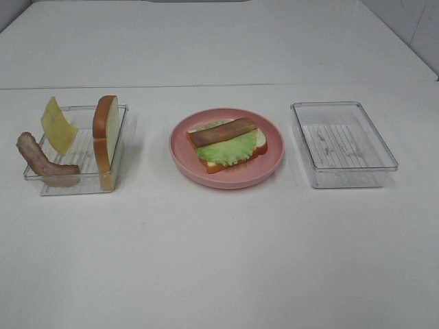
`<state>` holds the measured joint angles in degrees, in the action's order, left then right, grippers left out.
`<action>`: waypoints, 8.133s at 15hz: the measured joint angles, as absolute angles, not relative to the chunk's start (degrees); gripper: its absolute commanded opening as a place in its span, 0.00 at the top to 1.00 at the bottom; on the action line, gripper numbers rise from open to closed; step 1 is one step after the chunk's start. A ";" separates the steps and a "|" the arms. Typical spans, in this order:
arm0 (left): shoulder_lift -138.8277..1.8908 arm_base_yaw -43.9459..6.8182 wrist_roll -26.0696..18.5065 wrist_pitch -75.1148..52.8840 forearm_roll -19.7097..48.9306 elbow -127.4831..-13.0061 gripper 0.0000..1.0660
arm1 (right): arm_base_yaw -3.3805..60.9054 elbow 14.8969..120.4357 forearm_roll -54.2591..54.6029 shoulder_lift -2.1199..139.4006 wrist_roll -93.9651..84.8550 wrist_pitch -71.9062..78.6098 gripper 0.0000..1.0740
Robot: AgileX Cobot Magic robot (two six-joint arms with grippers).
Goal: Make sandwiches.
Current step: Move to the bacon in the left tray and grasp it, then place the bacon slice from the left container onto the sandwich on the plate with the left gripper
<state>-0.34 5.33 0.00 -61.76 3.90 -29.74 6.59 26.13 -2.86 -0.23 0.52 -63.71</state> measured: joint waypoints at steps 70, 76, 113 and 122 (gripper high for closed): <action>-116.02 2.69 4.98 -55.41 9.40 -85.89 1.00 | 6.59 26.13 -2.52 -0.23 0.52 -63.66 0.10; -116.02 1.15 5.04 -68.93 12.26 -101.07 1.00 | 6.59 26.13 -2.52 -0.23 0.52 -63.66 0.10; -139.40 -27.62 14.61 -51.17 29.28 -121.52 1.00 | 6.59 26.13 -2.52 -0.23 0.52 -63.66 0.10; -139.40 -27.62 15.47 -51.68 20.11 -121.52 0.82 | 6.59 26.13 -2.52 -0.23 0.52 -63.66 0.10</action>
<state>-139.40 -27.62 15.47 -51.68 20.11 -121.52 6.59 26.13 -2.52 -0.23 0.52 -63.66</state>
